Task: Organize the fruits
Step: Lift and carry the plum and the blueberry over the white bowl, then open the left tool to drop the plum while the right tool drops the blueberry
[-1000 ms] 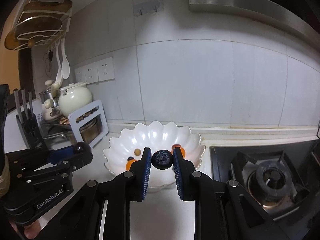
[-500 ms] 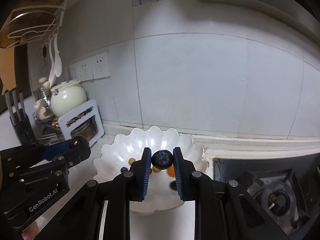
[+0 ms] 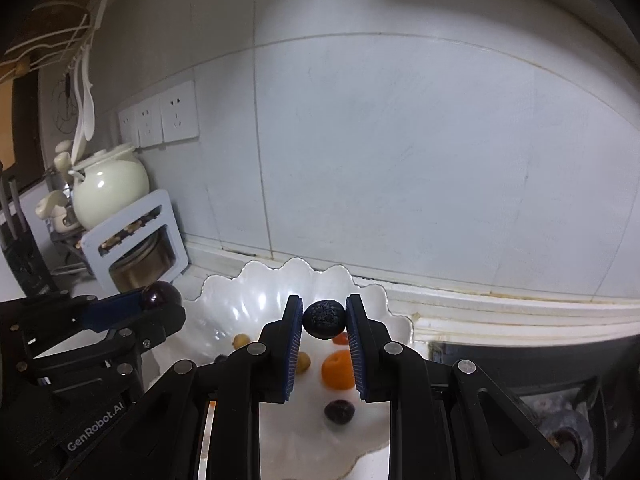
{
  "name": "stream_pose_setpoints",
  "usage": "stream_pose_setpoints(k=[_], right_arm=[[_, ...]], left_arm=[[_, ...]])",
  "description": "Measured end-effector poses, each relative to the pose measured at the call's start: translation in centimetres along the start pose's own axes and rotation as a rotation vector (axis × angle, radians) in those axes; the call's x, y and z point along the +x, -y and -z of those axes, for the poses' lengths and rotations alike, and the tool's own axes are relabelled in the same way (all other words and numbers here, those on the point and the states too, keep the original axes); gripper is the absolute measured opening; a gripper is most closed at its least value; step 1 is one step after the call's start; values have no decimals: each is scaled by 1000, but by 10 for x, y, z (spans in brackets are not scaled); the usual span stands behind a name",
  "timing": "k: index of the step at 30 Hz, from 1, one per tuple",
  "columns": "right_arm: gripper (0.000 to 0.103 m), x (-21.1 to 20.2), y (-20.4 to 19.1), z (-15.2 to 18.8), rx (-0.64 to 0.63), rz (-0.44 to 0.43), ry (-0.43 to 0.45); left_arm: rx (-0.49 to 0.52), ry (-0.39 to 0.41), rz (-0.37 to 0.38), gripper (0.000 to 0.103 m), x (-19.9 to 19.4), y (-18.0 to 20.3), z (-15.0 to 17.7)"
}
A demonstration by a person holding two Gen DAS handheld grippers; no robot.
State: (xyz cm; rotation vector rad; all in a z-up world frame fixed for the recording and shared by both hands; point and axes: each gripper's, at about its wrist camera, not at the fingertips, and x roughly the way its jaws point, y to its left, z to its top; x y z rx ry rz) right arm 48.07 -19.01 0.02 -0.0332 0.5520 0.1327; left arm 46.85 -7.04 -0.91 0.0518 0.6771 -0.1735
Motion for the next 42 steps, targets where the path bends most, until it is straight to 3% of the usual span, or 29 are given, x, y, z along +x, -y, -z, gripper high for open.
stream_pose_setpoints(k=[14,22,27,29,32,34,42], right_arm=[[24,75,-4,6,-8,-40,-174],[25,97,-3,11,5,-34,-230],[44,100,-2,15,17,-14,-260],[45,97,-1,17,19,2,-263],[46,90,0,20,30,18,-268],[53,82,1,22,37,32,-266],[65,26,-5,29,65,77,-201]], left_arm=[[11,-134,-32,26,67,-11,-2],[2,-197,-35,27,86,-18,2],[9,-191,-48,46,82,-21,3],[22,-177,-63,53,76,-22,5],[18,-170,-75,59,67,-28,6],[10,-157,-86,63,59,-33,8],[26,-68,-125,73,12,-41,13]])
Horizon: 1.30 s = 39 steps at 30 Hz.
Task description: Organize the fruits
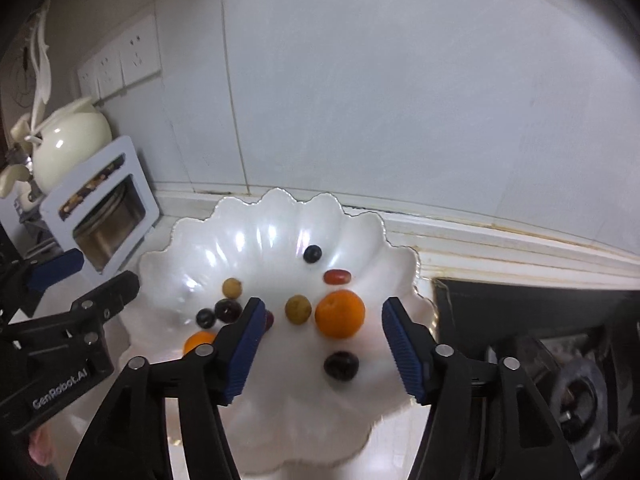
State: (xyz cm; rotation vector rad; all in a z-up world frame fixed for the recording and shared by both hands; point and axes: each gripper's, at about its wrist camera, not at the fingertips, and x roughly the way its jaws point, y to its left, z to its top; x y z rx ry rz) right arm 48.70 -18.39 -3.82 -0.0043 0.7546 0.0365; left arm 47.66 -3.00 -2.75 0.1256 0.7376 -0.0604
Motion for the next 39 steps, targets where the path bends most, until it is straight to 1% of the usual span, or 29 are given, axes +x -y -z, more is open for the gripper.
stream_pose_setpoints(k=[2,4,6,9,11,15,18,22,28,34,39], right_arm=[[66,-18,-1,5,1,-1,24],[71,-35,-3,9,-10,26,51],[73,-51,-4,12,-14,45,79],[73,-75,0,19,-8,52,104],[73,-94,3,26,0,49,126],[73,-128,8,41,-1,52,152],[78,-150,11,54,-6,49,166],[78,-180,14,72,-15,44,193],[78,-221,18,101,-21,50,231],[78,-260,21,126,-13,37,265],[78,-292,25,147,-4,6,281]], left_arm=[[6,22,-1,77,-13,-2,2],[9,53,-5,80,-30,-3,7],[6,80,-13,82,-46,-3,12],[-1,109,-16,84,-71,-4,19],[-5,127,-14,88,-89,-3,26],[-11,159,-12,88,-123,3,42],[-7,191,-12,88,-150,7,57],[-1,233,-32,92,-181,13,77],[-12,282,-45,96,-223,16,106],[-17,316,-41,99,-264,20,131],[-14,340,-24,102,-295,25,150]])
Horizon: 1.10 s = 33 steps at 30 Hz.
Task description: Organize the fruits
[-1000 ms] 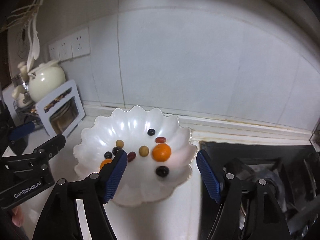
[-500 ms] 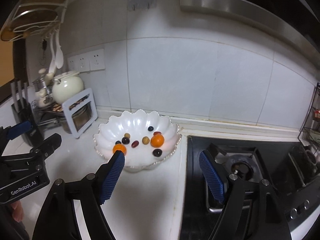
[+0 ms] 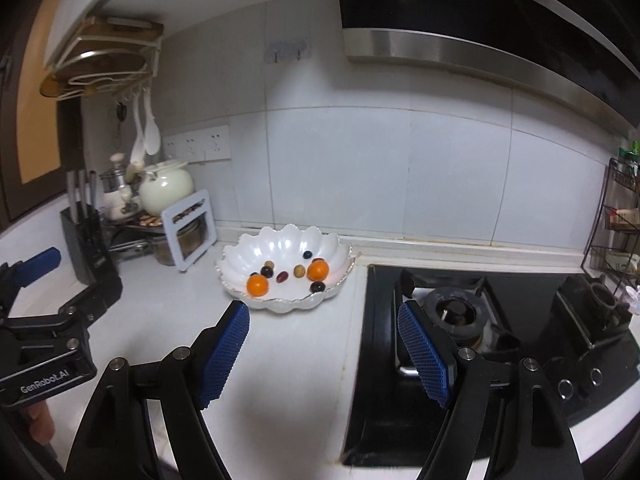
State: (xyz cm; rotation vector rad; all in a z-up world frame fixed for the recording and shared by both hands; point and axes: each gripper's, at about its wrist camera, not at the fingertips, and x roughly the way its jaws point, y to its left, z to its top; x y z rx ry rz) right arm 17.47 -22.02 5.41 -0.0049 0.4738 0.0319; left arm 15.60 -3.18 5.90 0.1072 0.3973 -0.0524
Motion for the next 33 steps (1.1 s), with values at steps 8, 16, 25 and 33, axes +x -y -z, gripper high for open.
stream_pose_setpoints(k=[8,16,25,33], right_arm=[[78,-52,9,19,-1,17,31],[78,-91,15,33,4,41,53],[78,-121,15,46,3,48,76],[78,-133,13,49,0,45,91]], left_arm=[[-6,41,9,103,-50,10,11],[-11,58,2,103,-89,20,23],[-13,51,13,103,-112,21,33],[-17,59,3,103,-126,19,35]])
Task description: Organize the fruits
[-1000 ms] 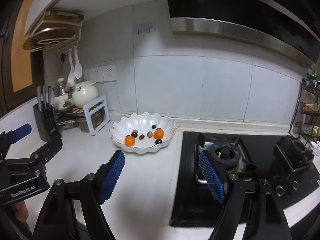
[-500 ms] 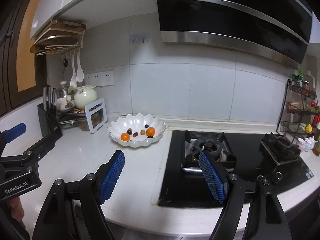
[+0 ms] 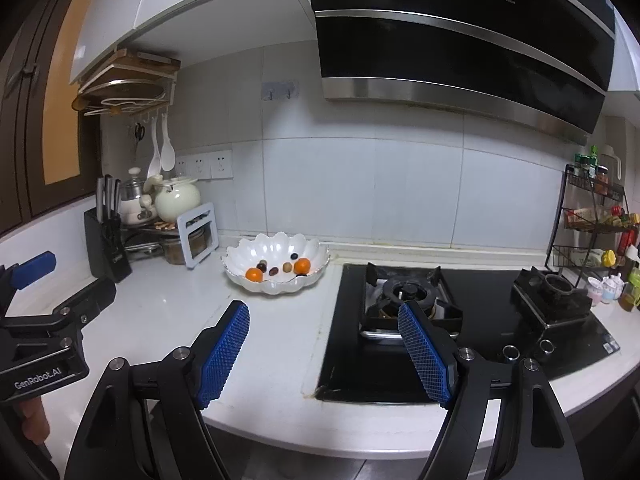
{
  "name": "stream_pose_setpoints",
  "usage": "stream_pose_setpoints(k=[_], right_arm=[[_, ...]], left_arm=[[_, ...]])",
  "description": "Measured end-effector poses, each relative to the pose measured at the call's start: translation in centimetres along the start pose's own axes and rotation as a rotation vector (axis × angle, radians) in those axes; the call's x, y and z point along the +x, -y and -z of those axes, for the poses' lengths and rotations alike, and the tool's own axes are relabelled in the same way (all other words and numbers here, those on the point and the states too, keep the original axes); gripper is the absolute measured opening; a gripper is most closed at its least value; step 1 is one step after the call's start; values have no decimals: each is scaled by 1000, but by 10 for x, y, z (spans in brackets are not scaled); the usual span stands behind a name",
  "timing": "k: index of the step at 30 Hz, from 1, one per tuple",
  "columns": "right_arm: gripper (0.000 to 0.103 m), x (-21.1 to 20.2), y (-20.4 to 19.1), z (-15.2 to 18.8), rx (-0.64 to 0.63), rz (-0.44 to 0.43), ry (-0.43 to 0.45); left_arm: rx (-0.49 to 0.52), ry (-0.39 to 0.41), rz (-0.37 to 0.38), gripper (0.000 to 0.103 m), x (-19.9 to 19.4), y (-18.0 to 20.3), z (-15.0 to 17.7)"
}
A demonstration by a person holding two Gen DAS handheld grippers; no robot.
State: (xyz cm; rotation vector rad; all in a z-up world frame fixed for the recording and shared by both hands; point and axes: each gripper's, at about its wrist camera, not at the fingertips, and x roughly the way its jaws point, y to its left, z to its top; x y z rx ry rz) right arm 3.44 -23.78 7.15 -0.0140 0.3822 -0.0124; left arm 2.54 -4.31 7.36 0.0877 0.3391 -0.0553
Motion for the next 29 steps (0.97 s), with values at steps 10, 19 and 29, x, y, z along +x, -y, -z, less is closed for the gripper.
stream_pose_setpoints(k=[10,19,29], right_arm=[[78,-7,-1,3,1,-11,4],[78,-12,0,6,2,-10,4],[78,-13,3,6,5,-3,3]], left_arm=[[3,7,-5,103,-9,1,2],[5,16,7,103,-12,4,1],[5,19,15,103,-10,8,-1]])
